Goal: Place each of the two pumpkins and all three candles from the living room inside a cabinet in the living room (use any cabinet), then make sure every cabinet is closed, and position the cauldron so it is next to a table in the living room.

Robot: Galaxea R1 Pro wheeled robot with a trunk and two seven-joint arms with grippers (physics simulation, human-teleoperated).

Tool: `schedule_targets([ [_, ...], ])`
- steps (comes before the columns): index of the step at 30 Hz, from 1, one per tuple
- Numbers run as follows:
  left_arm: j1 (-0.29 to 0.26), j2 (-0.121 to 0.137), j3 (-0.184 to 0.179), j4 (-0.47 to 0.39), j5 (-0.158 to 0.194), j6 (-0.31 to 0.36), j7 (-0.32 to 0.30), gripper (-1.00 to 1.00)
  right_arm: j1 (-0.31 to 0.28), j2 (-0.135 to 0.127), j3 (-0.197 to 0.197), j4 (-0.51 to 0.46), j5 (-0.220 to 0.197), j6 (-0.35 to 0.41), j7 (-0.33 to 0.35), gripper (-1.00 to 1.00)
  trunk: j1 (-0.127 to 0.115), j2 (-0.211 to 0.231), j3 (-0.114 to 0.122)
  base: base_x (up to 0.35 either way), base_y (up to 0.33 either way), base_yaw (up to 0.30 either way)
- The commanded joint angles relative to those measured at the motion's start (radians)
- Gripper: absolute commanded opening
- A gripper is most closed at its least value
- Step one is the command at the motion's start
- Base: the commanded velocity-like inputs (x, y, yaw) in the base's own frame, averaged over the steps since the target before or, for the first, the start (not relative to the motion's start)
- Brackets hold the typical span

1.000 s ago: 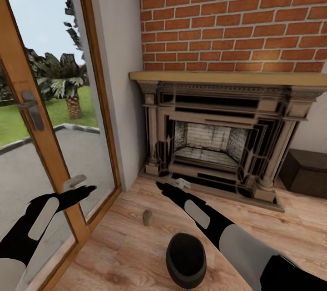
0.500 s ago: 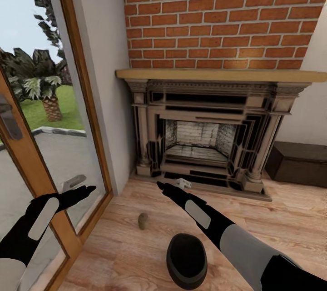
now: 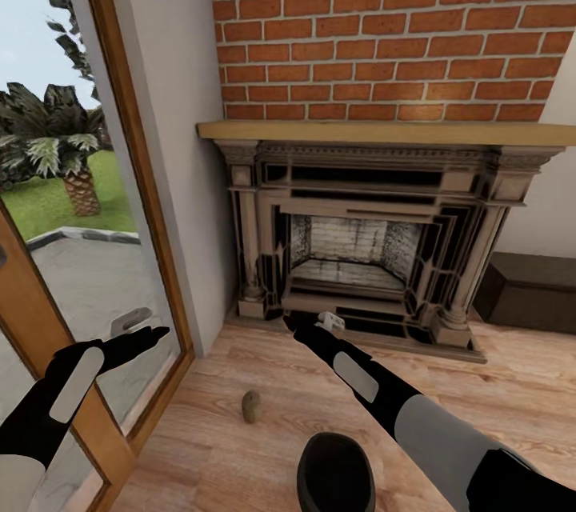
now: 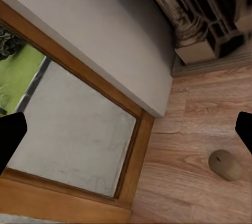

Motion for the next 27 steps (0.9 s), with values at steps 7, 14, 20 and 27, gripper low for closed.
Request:
schedule_targets([
  [7,0.0,0.0,0.001,-0.002,0.011,0.005,0.007,1.0,-0.001,-0.034,0.004,0.0,-0.122,0.014,0.036,1.0,0.0,-0.001,-0.007,0.016,0.0,-0.05],
  [14,0.0,0.0,0.001,-0.002,0.011,0.005,0.007,1.0,-0.001,-0.04,0.005,0.001,-0.146,0.016,0.043,1.0,0.0,-0.001,-0.013,0.001,0.034,-0.207],
  [20,0.0,0.0,0.001,-0.002,0.011,0.005,0.007,1.0,-0.001,-0.054,0.006,0.001,-0.149,0.014,0.057,1.0,0.0,-0.001,-0.011,0.0,0.242,-0.173],
  [27,0.0,0.0,0.001,0.0,0.011,0.006,0.007,1.0,-0.001,-0.055,0.006,0.001,-0.15,0.008,0.058,1.0,0.0,-0.001,-0.011,0.123,0.183,-0.012],
])
